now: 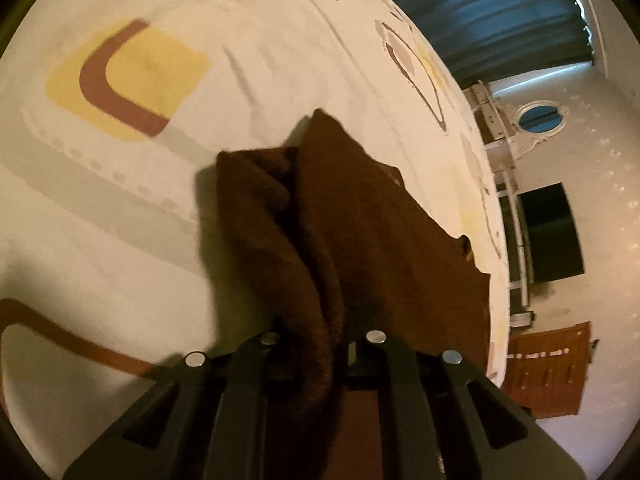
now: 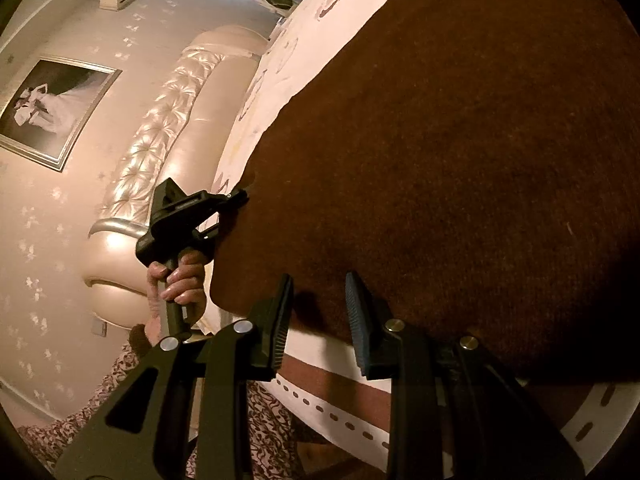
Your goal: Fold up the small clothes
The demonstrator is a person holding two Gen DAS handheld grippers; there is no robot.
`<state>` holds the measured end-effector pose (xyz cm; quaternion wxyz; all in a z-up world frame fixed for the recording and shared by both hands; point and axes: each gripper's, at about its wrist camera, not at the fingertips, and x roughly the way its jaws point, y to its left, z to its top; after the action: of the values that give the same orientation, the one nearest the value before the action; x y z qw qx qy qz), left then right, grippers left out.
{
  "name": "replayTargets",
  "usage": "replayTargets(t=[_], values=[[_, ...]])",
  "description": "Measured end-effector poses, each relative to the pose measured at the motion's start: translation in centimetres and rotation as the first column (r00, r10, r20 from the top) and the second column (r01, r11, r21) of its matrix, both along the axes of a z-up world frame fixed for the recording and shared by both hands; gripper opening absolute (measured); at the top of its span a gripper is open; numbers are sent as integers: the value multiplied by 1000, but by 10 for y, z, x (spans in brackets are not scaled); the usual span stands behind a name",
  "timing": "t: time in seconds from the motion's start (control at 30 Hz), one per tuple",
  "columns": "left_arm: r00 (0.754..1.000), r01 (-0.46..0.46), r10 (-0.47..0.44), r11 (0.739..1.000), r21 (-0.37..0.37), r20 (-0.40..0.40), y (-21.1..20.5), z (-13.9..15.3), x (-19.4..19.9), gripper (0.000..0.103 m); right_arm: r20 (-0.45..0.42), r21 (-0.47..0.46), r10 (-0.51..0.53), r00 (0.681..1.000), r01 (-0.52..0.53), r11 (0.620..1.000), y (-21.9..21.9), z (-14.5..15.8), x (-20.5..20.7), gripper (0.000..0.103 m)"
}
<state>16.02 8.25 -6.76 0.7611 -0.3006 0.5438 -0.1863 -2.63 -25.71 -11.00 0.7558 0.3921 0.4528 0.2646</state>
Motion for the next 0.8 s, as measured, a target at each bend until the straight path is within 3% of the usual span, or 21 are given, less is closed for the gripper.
replayTargets(t=[0.23, 0.47, 0.63, 0.8], values=[[1000, -7, 6, 999, 42, 28, -37, 52, -5, 10, -5, 15, 2, 1000, -2, 1000, -2, 0, 1, 30], [987, 79, -103, 980, 180, 124, -142, 114, -20, 10, -55, 73, 37, 998, -33, 997, -12, 9, 2, 47], [977, 123, -161, 960, 253, 137, -212, 118, -27, 10, -53, 28, 40, 998, -39, 999, -40, 22, -12, 52], [976, 153, -194, 933, 327, 98, -270, 94, -32, 10, -57, 21, -2, 998, 4, 1000, -81, 25, -36, 54]])
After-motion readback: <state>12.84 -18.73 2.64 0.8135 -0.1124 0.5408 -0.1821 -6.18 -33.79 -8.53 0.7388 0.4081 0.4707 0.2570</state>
